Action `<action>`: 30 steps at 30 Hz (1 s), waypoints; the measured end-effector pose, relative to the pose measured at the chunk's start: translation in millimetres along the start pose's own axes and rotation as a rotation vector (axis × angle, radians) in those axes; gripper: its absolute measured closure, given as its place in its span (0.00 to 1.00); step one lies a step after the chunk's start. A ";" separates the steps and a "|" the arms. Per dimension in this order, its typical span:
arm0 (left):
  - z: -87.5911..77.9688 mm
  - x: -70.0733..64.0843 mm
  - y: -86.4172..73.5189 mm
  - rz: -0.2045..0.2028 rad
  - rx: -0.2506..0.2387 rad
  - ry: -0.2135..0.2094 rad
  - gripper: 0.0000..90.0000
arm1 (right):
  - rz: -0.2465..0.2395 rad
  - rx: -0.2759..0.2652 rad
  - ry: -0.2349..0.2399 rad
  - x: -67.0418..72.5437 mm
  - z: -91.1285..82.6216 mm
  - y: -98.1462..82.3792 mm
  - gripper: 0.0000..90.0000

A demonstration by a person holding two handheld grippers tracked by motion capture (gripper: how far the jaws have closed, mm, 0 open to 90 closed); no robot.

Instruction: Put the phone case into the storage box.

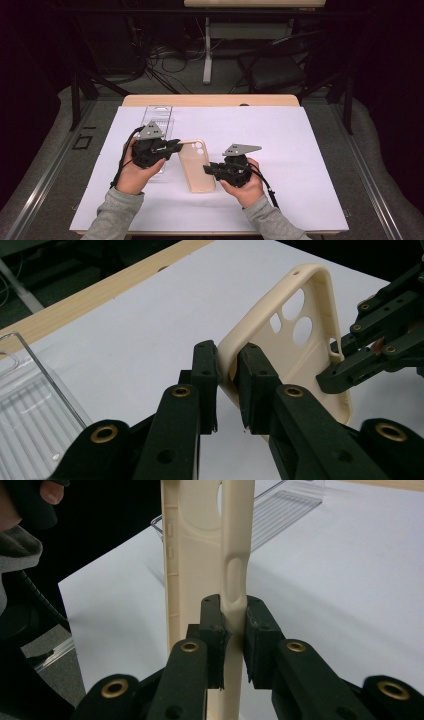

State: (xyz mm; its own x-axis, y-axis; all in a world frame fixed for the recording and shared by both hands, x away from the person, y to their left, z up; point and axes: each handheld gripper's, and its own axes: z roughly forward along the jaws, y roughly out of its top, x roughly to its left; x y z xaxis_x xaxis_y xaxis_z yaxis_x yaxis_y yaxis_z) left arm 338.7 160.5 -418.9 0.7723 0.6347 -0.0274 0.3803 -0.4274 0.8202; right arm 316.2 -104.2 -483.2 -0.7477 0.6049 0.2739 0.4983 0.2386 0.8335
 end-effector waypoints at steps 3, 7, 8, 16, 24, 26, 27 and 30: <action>0.0 0.3 -0.1 -0.002 0.000 -0.002 0.88 | 0.001 -0.002 0.003 -0.1 0.7 -0.2 0.89; 0.1 0.4 -0.2 -0.008 -0.002 -0.004 0.88 | 0.005 0.000 0.004 -0.4 0.8 -0.2 0.89; 0.2 0.5 -0.2 -0.008 -0.002 -0.004 0.88 | 0.006 0.002 0.004 -0.5 0.7 -0.2 0.89; 0.4 0.6 -0.5 -0.018 -0.006 -0.005 0.88 | 0.011 0.005 0.007 -0.9 1.1 -0.4 0.89; 1.0 0.6 -0.7 -0.021 -0.006 -0.006 0.88 | 0.014 0.010 0.008 -2.0 2.0 -0.7 0.89; 1.0 0.7 -0.7 -0.022 -0.007 -0.005 0.88 | 0.020 0.011 0.011 -2.4 2.4 -0.8 0.88; 1.0 0.8 -0.8 -0.023 -0.007 -0.005 0.88 | 0.024 0.010 0.012 -2.5 2.5 -0.9 0.88; 0.8 1.3 -0.9 -0.024 -0.010 -0.003 0.88 | 0.031 0.013 0.018 -3.2 3.0 -1.2 0.87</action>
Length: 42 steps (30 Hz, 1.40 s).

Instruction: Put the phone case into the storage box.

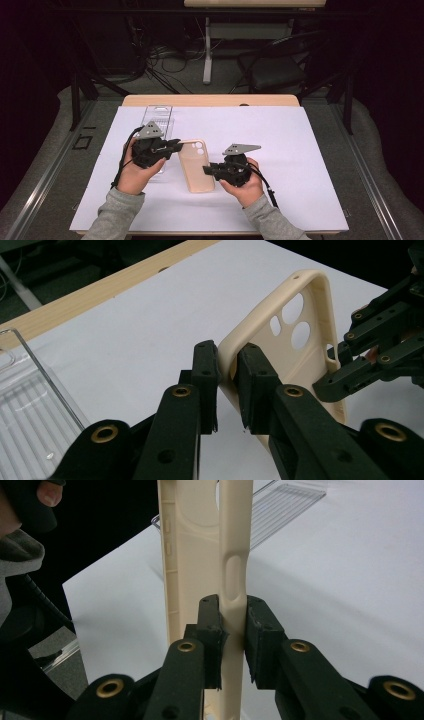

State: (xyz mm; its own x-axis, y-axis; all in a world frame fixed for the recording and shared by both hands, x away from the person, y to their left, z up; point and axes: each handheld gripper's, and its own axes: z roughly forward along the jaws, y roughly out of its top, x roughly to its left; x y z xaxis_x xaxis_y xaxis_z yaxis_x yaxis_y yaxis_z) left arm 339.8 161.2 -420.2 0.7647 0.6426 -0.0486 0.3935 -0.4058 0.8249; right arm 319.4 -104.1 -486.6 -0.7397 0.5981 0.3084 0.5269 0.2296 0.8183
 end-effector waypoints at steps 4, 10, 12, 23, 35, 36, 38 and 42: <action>0.0 0.5 -0.3 -0.003 -0.001 0.000 0.89 | 0.011 0.002 0.002 -0.3 0.8 -0.4 0.84; -0.3 1.9 -0.8 -0.010 -0.005 0.004 0.88 | 0.012 -0.009 0.009 -0.9 1.0 -0.1 0.77; -0.6 2.5 -1.0 -0.013 -0.006 0.006 0.89 | 0.015 -0.008 0.013 -0.9 0.4 0.2 0.75; -1.5 5.8 -2.0 -0.018 -0.009 0.015 0.88 | 0.028 -0.031 0.006 -3.3 -2.0 2.0 0.62; -2.2 7.7 -2.6 -0.019 -0.008 0.027 0.88 | 0.034 -0.036 0.010 -6.4 -3.7 4.5 0.53; -2.1 7.9 -2.7 -0.019 -0.008 0.027 0.88 | 0.035 -0.037 0.012 -6.5 -3.6 4.7 0.53; -2.2 8.4 -2.8 -0.017 -0.008 0.031 0.88 | 0.032 -0.036 0.014 -6.7 -4.0 5.3 0.51; -2.6 9.2 -3.2 -0.021 -0.010 0.035 0.88 | 0.017 -0.025 0.007 -6.6 -4.9 6.8 0.48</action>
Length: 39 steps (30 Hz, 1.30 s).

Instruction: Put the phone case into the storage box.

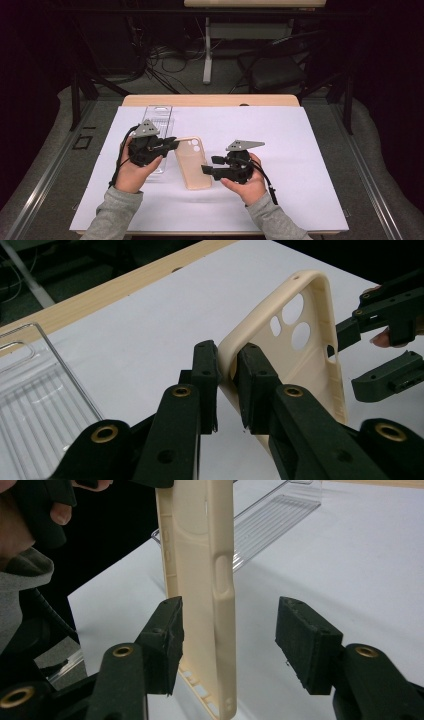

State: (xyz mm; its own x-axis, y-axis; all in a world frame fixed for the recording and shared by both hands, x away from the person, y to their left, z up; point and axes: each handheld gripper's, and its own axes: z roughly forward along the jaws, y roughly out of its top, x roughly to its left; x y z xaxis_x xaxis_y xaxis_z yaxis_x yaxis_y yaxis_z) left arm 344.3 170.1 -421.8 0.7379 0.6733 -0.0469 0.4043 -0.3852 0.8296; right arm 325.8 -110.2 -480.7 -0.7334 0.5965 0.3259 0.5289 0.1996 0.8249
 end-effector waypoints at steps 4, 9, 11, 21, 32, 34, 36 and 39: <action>-0.4 1.2 -0.3 -0.002 -0.002 0.003 0.88 | -0.008 0.005 -0.015 -0.2 -1.2 1.3 0.47; -0.9 2.7 -0.9 -0.005 -0.006 0.011 0.88 | -0.020 0.007 -0.019 -2.8 -3.7 3.1 0.48; -1.2 3.5 -1.1 -0.008 -0.005 0.011 0.88 | -0.035 0.013 -0.026 -3.6 -4.9 3.8 0.50; -4.3 7.8 -1.5 -0.018 -0.009 0.019 0.88 | -0.060 0.037 -0.016 -2.0 -8.3 7.4 0.53; -7.4 11.5 -2.0 -0.023 -0.012 0.026 0.88 | -0.083 0.074 -0.015 -1.2 -7.4 7.5 0.52; -6.9 11.2 -2.1 -0.025 -0.012 0.025 0.88 | -0.088 0.073 -0.019 -1.2 -7.1 7.5 0.51; -6.9 10.9 -2.1 -0.026 -0.014 0.025 0.88 | -0.096 0.059 -0.026 -2.0 -6.9 7.5 0.51; -7.6 11.2 -2.0 -0.024 -0.014 0.027 0.88 | -0.113 0.052 -0.062 -4.0 -6.9 7.0 0.48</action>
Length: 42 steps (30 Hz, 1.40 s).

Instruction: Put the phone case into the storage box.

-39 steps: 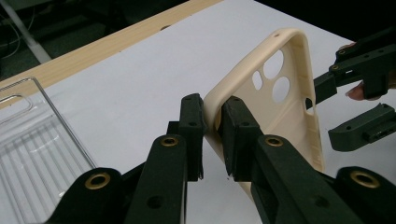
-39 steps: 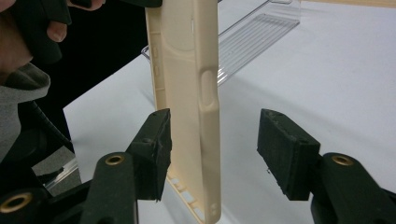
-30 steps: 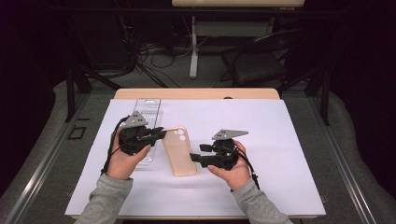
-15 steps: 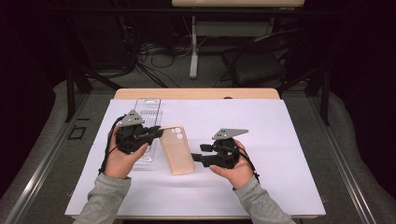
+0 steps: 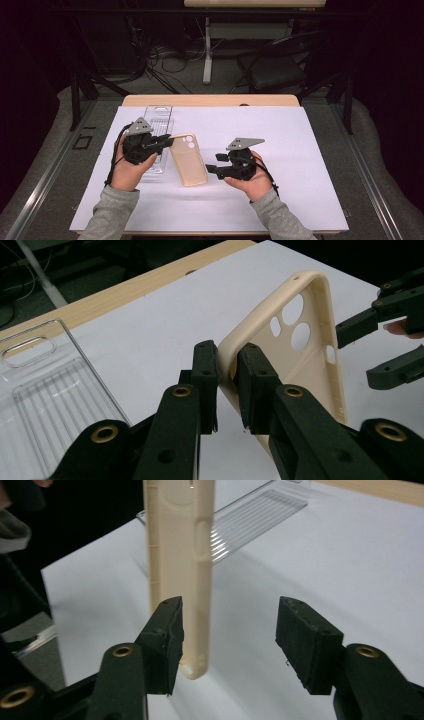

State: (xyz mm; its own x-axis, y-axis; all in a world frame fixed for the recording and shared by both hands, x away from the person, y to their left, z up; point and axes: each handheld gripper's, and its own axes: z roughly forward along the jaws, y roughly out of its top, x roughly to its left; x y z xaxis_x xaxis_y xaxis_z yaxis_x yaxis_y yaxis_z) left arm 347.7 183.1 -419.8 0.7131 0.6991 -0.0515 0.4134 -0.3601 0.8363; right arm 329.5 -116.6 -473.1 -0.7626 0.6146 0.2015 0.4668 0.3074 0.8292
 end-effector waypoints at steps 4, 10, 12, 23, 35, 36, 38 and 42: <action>-0.5 0.9 0.0 -0.001 -0.003 0.001 0.88 | -0.001 -0.012 -0.024 -3.8 -0.9 -1.7 0.48; -2.2 2.5 -0.5 -0.008 -0.011 0.007 0.88 | 0.011 -0.007 -0.045 -10.7 -4.7 -6.0 0.44; -2.7 3.0 -0.5 -0.006 -0.011 0.008 0.88 | 0.012 -0.007 -0.054 -12.4 -5.8 -8.4 0.43; -1.7 3.9 -1.3 -0.007 -0.007 0.018 0.88 | 0.019 -0.030 -0.162 -26.2 -18.1 -23.6 0.20; -3.8 5.6 -1.4 -0.008 -0.016 0.027 0.88 | 0.051 -0.082 -0.280 -41.1 -37.8 -43.6 0.11; -3.9 5.7 -1.4 -0.007 -0.015 0.027 0.88 | 0.055 -0.077 -0.288 -42.7 -39.7 -45.2 0.08; -4.0 5.7 -1.5 -0.007 -0.014 0.028 0.88 | 0.067 -0.085 -0.309 -45.6 -43.4 -48.6 0.05; -4.3 5.3 -1.4 -0.007 -0.015 0.029 0.88 | 0.093 -0.101 -0.343 -51.4 -51.1 -55.3 0.01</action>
State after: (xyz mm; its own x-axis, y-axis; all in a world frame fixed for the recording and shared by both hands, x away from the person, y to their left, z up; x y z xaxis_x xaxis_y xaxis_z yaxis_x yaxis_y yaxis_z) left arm 348.5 190.1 -418.9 0.6931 0.7197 -0.0416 0.4099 -0.3459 0.8440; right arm 320.0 -202.3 -502.6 -0.5164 0.8497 0.1062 0.4676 0.1759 0.8662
